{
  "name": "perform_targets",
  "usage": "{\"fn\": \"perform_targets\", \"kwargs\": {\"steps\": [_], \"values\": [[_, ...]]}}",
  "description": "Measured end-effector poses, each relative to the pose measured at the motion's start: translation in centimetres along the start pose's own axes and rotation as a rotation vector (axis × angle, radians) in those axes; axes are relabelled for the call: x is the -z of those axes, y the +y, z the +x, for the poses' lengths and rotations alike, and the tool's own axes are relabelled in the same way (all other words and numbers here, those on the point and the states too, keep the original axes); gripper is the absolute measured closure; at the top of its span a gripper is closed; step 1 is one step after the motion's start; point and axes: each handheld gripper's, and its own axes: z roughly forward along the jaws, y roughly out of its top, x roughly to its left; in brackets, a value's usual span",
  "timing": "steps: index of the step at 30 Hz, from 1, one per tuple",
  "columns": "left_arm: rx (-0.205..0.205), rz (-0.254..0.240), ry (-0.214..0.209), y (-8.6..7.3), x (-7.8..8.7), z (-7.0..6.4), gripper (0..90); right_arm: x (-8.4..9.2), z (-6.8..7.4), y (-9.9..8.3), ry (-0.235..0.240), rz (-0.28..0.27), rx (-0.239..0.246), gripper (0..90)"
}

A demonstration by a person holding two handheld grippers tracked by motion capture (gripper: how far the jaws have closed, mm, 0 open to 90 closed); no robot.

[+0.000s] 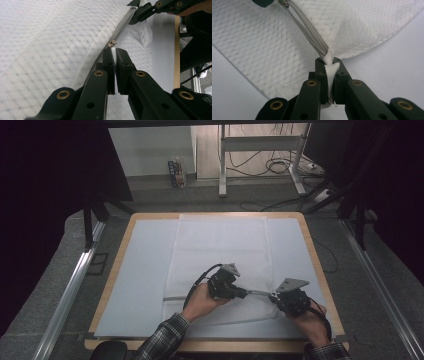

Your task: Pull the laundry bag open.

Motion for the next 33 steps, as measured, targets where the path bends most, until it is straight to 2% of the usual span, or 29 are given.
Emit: {"fn": "perform_targets", "kwargs": {"steps": [6,14,17,33], "values": [[0.001,0.004,0.010,-0.5,0.4,0.1,87.4,0.0,0.0,0.0,0.004,0.002,0.000,84.3],[0.025,0.002,0.011,-1.4,1.3,0.6,87.4,-0.1,-0.1,-0.1,0.003,0.007,-0.002,84.3],[0.026,0.007,0.025,-1.7,1.8,0.6,87.4,-0.1,-0.1,-0.1,0.004,0.009,-0.001,84.3],[0.045,-0.013,0.050,-3.4,3.5,0.9,87.4,-0.2,0.0,-0.1,0.006,0.003,-0.007,84.3]]}}
